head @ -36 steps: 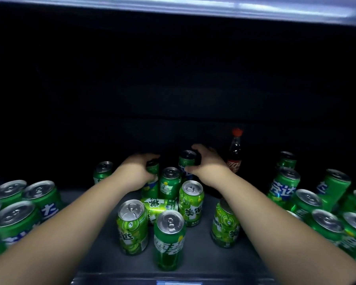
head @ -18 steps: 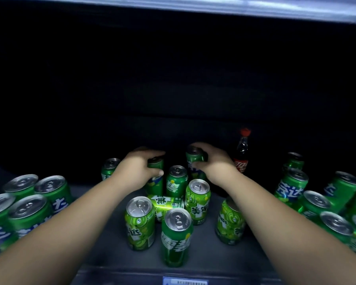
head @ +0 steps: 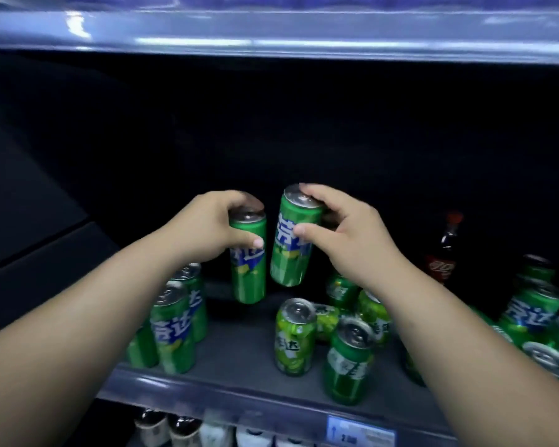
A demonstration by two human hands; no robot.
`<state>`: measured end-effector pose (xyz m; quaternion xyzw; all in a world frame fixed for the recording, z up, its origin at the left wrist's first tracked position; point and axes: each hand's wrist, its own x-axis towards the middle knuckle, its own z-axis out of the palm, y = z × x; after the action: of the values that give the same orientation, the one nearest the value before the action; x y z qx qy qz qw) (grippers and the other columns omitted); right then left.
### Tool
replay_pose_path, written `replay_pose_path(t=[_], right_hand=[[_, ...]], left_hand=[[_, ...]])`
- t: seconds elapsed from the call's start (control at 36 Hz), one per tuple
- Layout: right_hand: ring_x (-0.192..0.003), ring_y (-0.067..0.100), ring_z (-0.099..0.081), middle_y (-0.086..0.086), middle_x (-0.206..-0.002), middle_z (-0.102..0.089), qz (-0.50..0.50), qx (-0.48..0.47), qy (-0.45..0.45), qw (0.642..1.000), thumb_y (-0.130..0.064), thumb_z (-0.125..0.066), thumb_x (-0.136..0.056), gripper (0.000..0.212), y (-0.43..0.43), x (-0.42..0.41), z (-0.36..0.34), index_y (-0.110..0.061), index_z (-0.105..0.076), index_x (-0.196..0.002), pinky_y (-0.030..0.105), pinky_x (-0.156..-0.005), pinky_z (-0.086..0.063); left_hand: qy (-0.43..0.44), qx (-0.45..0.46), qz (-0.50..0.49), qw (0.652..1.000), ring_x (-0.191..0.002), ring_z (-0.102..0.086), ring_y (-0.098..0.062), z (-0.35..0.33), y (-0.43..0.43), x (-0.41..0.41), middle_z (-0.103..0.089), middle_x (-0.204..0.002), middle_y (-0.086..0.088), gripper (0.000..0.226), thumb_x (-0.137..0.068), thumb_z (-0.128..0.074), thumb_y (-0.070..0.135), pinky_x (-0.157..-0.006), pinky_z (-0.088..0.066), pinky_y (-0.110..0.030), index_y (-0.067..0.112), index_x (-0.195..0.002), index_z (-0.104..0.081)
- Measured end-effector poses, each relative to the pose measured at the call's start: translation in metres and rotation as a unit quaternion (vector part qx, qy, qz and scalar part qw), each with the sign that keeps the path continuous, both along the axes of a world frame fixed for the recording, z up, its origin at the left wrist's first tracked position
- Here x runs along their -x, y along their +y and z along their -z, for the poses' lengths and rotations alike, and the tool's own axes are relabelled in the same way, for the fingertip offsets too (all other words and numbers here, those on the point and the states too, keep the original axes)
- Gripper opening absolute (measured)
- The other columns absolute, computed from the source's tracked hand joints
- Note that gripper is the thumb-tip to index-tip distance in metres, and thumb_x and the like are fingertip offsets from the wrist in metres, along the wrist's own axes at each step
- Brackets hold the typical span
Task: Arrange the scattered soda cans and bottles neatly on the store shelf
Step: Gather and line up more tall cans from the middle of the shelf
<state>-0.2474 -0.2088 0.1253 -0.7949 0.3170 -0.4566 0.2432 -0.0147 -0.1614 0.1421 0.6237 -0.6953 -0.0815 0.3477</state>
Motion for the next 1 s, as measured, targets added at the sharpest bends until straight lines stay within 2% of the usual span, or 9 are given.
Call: replay_pose_path(t=[0.22, 0.5, 0.56, 0.67, 0.75, 0.81, 0.89, 0.92, 1.0], right_hand=[[-0.104, 0.003, -0.066, -0.015, -0.113, -0.071, -0.036, -0.098, 0.052, 0.993, -0.026, -0.083, -0.072, 0.047, 0.025, -0.041, 0.038, -0.045, -0.067, -0.111, 0.039, -0.096, -0.054], [-0.099, 0.009, -0.068, -0.013, -0.120, -0.064, 0.021, -0.158, 0.130, 0.979, -0.051, -0.075, -0.058, 0.073, 0.045, -0.062, 0.083, -0.055, -0.045, -0.124, 0.040, -0.088, -0.058], [-0.085, 0.008, -0.066, -0.013, -0.109, -0.064, 0.044, -0.136, 0.153, 0.978, -0.042, -0.079, -0.069, 0.061, 0.051, -0.063, 0.082, -0.048, -0.047, -0.120, 0.036, -0.077, -0.057], [-0.066, 0.000, -0.048, -0.017, -0.078, -0.048, 0.064, -0.095, 0.203, 0.973, -0.038, -0.077, -0.081, 0.043, 0.060, -0.064, 0.082, -0.038, -0.047, -0.113, 0.024, -0.058, -0.036], [-0.076, 0.003, -0.051, -0.016, -0.094, -0.057, 0.069, -0.092, 0.224, 0.968, -0.043, -0.074, -0.083, 0.040, 0.065, -0.068, 0.087, -0.038, -0.045, -0.109, 0.030, -0.068, -0.044], [-0.100, 0.012, -0.059, -0.012, -0.117, -0.062, 0.063, -0.114, 0.216, 0.968, -0.047, -0.072, -0.083, 0.038, 0.067, -0.069, 0.092, -0.042, -0.042, -0.106, 0.038, -0.087, -0.050], [-0.148, 0.026, -0.028, -0.013, -0.137, -0.057, 0.054, -0.124, 0.234, 0.963, -0.053, -0.065, -0.084, 0.034, 0.070, -0.067, 0.096, -0.047, -0.040, -0.106, 0.050, -0.118, -0.028], [-0.150, 0.025, -0.022, -0.016, -0.136, -0.057, 0.050, -0.111, 0.240, 0.963, -0.053, -0.064, -0.086, 0.032, 0.070, -0.066, 0.096, -0.046, -0.040, -0.105, 0.052, -0.122, -0.017], [-0.135, 0.008, -0.038, -0.024, -0.126, -0.053, 0.059, -0.041, 0.281, 0.957, -0.044, -0.067, -0.088, 0.030, 0.072, -0.061, 0.091, -0.039, -0.047, -0.110, 0.052, -0.124, 0.001]], left_hand=[[-0.050, -0.078, -0.002, 0.996, -0.108, -0.059, -0.006, 0.024, 0.012, -0.032, -0.064, -0.117, 0.010, 0.069, -0.062, -0.091, 0.031, -0.094, -0.048, -0.028, 0.034, -0.123, -0.061], [-0.160, -0.135, 0.021, 0.978, -0.106, -0.061, -0.014, 0.049, 0.000, -0.040, -0.065, -0.120, 0.008, 0.077, -0.056, -0.089, 0.048, -0.092, -0.051, -0.035, 0.034, -0.125, -0.059], [-0.199, -0.139, 0.019, 0.970, -0.107, -0.061, -0.015, 0.051, -0.002, -0.043, -0.066, -0.121, 0.009, 0.079, -0.054, -0.087, 0.056, -0.090, -0.052, -0.036, 0.036, -0.124, -0.059], [-0.234, -0.139, 0.024, 0.962, -0.110, -0.061, -0.014, 0.057, -0.003, -0.048, -0.065, -0.121, 0.012, 0.081, -0.053, -0.082, 0.065, -0.091, -0.052, -0.037, 0.037, -0.125, -0.059], [-0.214, -0.142, 0.054, 0.965, -0.112, -0.060, -0.010, 0.056, -0.004, -0.055, -0.065, -0.125, 0.013, 0.066, -0.067, -0.076, 0.058, -0.097, -0.049, -0.032, 0.036, -0.128, -0.060], [-0.180, -0.164, 0.069, 0.967, -0.120, -0.056, -0.009, 0.055, -0.004, -0.061, -0.060, -0.134, 0.011, 0.055, -0.079, -0.070, 0.052, -0.104, -0.043, -0.028, 0.035, -0.131, -0.060], [-0.133, -0.194, 0.076, 0.969, -0.128, -0.050, -0.010, 0.056, -0.004, -0.067, -0.055, -0.141, 0.010, 0.049, -0.085, -0.067, 0.049, -0.107, -0.036, -0.025, 0.037, -0.133, -0.058], [-0.119, -0.195, 0.080, 0.970, -0.129, -0.049, -0.009, 0.059, -0.004, -0.068, -0.054, -0.142, 0.010, 0.049, -0.086, -0.067, 0.047, -0.106, -0.034, -0.023, 0.036, -0.133, -0.057], [-0.086, -0.187, 0.090, 0.974, -0.131, -0.047, -0.008, 0.065, -0.003, -0.069, -0.053, -0.143, 0.011, 0.048, -0.089, -0.066, 0.043, -0.107, -0.032, -0.022, 0.035, -0.135, -0.056]])
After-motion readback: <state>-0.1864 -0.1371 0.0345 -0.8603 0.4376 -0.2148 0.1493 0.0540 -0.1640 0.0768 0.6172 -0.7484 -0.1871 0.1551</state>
